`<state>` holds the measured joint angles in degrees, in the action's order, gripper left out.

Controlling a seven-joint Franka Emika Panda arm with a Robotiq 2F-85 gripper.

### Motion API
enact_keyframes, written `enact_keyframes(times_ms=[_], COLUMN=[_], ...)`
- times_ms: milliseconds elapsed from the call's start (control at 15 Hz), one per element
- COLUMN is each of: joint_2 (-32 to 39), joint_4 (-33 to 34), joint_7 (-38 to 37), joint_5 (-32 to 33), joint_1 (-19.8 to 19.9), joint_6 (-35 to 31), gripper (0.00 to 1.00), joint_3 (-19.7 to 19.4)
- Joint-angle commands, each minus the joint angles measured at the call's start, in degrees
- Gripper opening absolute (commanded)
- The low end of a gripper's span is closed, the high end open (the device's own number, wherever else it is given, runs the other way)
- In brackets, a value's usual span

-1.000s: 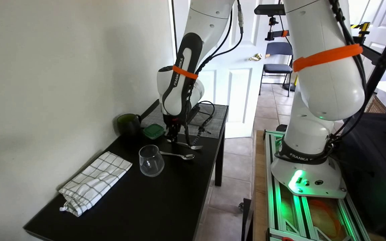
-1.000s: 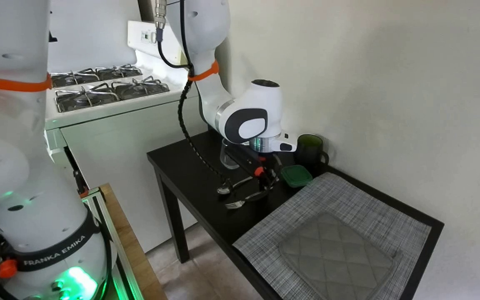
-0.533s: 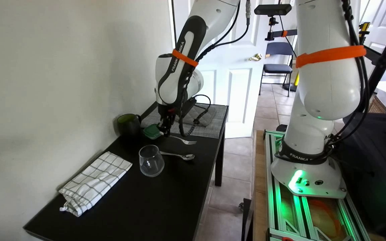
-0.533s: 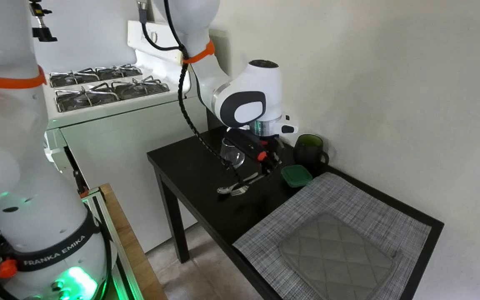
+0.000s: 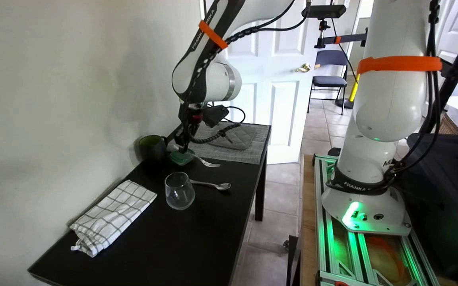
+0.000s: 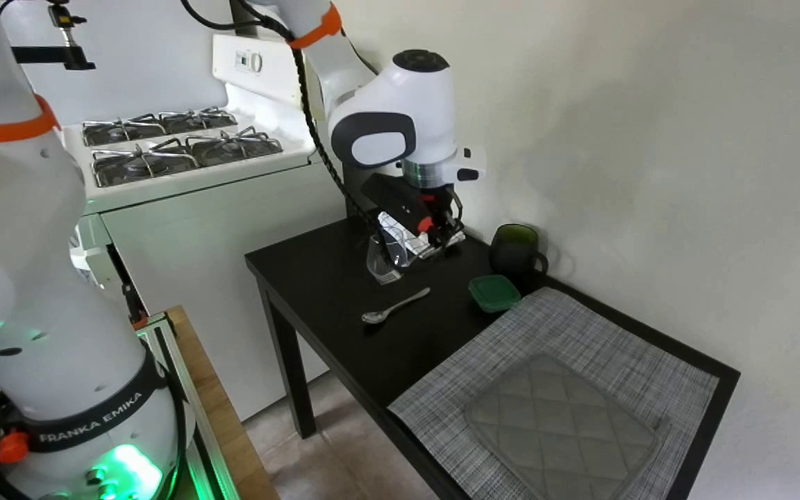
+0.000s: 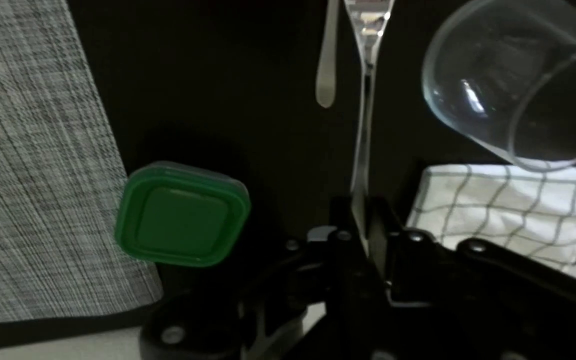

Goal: Lift the folk and spoon from the table and put them in the glass cup

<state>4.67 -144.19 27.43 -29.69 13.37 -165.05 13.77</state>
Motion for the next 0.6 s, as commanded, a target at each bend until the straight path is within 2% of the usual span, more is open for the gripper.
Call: enact_keyframes(times_ms=[0, 267, 533], joint_2=[-5.65, -9.27, -9.38], joint_4=[-1.26, -1.37, -0.61], joint_7=[11.65, 24.98, 36.72], joint_5=[-15.62, -31.35, -44.91], joint_1=[1.06, -0.99, -2.77], joint_6=[0.78, 1.44, 1.54], gripper=[0.03, 0.03, 0.03], joint_3=[4.41, 4.85, 4.89])
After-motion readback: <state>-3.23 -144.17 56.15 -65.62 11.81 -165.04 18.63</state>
